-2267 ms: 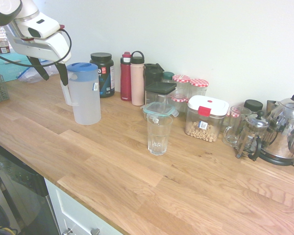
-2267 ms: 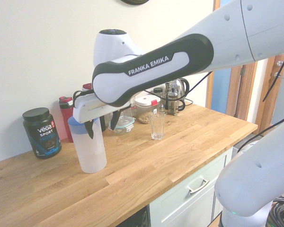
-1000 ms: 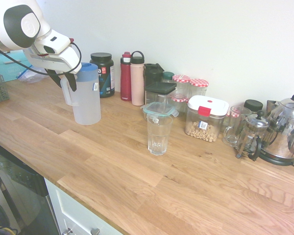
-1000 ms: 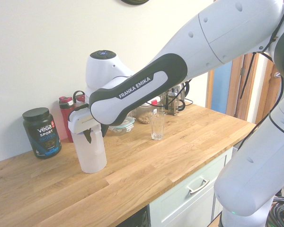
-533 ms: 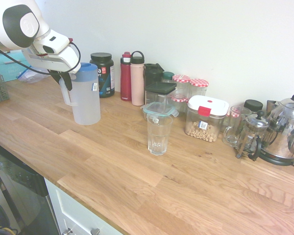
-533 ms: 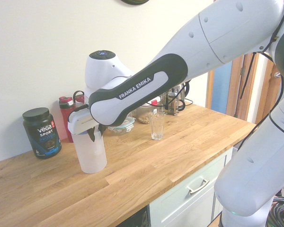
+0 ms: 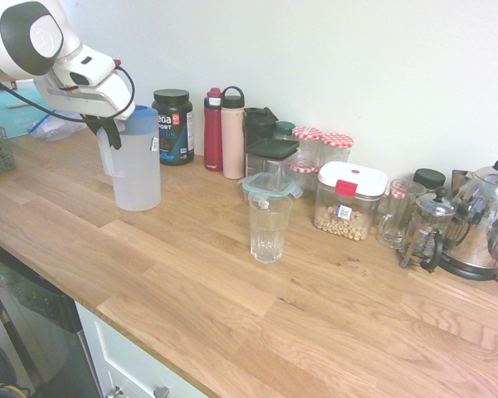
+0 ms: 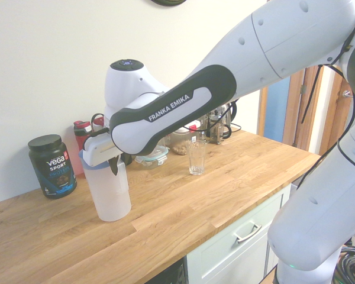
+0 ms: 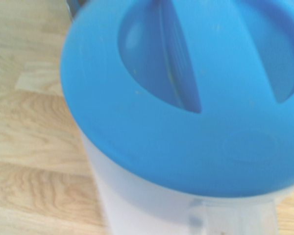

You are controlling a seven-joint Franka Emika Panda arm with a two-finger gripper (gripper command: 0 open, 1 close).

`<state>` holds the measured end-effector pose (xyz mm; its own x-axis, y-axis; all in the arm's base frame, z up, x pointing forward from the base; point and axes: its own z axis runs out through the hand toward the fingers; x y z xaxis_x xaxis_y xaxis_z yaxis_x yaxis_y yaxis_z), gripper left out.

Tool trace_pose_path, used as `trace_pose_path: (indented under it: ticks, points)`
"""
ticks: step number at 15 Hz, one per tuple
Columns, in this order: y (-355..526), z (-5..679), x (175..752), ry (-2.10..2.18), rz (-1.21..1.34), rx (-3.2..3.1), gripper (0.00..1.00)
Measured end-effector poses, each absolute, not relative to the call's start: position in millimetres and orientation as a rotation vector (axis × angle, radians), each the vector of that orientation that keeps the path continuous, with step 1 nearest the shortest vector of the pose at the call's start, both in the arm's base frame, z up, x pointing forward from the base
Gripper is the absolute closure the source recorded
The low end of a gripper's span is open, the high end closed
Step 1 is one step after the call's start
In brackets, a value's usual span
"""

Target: Pour me some water

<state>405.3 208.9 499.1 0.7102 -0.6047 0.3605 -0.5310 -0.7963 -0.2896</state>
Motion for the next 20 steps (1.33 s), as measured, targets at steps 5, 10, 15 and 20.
trace_pose_path:
  ticks: [5, 10, 15, 20]
  points:
    - [160, 567, 395, 0.905, -0.672, -2.740, 1.00]
    - [67, 608, 377, 0.558, -0.528, -2.908, 1.00]
    - [-55, 623, 353, 0.361, -0.355, -2.881, 1.00]
    - [-161, 624, 308, 0.269, -0.311, -2.841, 1.00]
